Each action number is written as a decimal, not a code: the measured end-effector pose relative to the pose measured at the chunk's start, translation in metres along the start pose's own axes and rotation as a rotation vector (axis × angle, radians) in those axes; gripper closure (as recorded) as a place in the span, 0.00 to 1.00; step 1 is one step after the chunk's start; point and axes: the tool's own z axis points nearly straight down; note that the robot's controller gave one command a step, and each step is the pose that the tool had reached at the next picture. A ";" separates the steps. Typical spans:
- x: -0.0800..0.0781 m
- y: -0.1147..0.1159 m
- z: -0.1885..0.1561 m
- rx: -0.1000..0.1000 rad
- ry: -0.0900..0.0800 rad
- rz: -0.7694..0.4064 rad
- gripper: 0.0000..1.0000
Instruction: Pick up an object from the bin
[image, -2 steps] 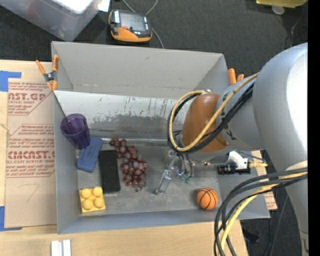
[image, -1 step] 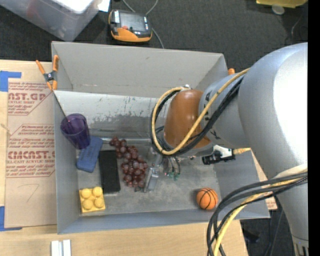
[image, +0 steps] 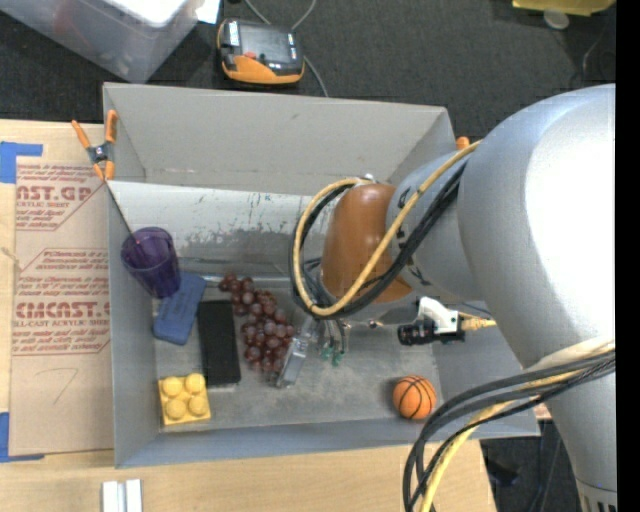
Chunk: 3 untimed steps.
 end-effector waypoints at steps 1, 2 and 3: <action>0.006 0.010 0.001 -0.003 -0.004 -0.185 0.00; 0.013 0.015 0.002 -0.003 -0.002 0.051 0.00; 0.011 0.025 0.002 0.000 -0.007 -0.224 0.00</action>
Offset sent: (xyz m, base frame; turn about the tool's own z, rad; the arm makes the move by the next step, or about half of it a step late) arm -0.0088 0.0196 -0.0021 0.0822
